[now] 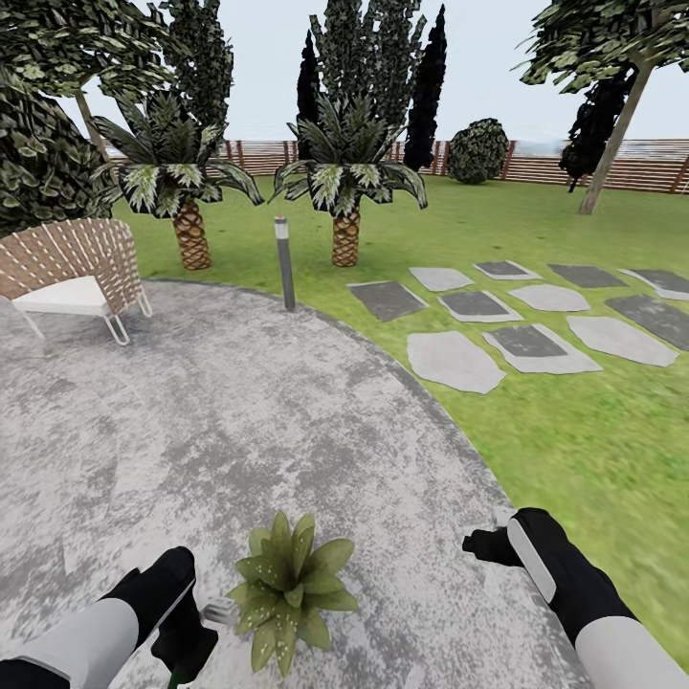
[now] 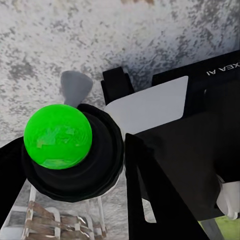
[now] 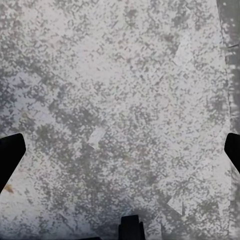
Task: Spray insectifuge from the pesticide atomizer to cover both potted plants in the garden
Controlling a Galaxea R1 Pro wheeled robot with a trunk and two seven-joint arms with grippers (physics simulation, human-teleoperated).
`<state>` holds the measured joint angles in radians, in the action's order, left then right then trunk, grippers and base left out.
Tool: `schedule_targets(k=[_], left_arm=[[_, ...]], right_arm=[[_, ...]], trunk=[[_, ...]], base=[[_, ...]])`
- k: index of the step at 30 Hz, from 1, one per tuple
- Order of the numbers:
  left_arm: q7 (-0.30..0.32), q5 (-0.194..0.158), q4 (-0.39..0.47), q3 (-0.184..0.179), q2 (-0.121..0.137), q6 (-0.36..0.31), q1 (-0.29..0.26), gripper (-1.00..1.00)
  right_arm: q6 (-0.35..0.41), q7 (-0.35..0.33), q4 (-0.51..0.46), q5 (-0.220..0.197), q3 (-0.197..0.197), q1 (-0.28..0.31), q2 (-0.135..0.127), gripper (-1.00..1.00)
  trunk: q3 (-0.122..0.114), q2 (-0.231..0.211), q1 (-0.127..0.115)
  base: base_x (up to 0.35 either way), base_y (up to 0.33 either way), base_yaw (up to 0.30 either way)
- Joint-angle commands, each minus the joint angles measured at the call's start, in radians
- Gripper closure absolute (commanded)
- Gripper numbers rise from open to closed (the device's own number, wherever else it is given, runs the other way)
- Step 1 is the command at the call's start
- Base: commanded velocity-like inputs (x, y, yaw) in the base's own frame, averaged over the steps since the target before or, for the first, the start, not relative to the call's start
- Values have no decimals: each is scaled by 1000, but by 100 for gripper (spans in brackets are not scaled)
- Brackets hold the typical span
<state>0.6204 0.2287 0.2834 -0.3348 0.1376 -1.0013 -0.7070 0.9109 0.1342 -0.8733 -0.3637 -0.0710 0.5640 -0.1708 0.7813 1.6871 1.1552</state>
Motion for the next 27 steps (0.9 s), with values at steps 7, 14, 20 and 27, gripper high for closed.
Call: schedule_targets(k=[7, 14, 20, 27], left_arm=[[10, 10, 2, -1, -1, -2, 0, 100], [9, 11, 2, -1, -1, -2, 0, 100], [8, 11, 2, -1, -1, -2, 0, 100], [9, 11, 1, 1, -1, -3, 0, 100]], right_arm=[[3, 10, -1, -11, -4, 1, -1, -100], [3, 10, -1, -10, -4, 1, -1, -100], [3, 10, -1, -10, -4, 1, -1, -100], [3, 10, -1, -11, -4, 1, -2, -100]], trunk=[[1, 0, 0], [3, 0, 0], [3, 0, 0], [3, 0, 0]], base=[[0, 0, 0], [23, -64, 155], [92, -188, 81], [2, -4, 4]])
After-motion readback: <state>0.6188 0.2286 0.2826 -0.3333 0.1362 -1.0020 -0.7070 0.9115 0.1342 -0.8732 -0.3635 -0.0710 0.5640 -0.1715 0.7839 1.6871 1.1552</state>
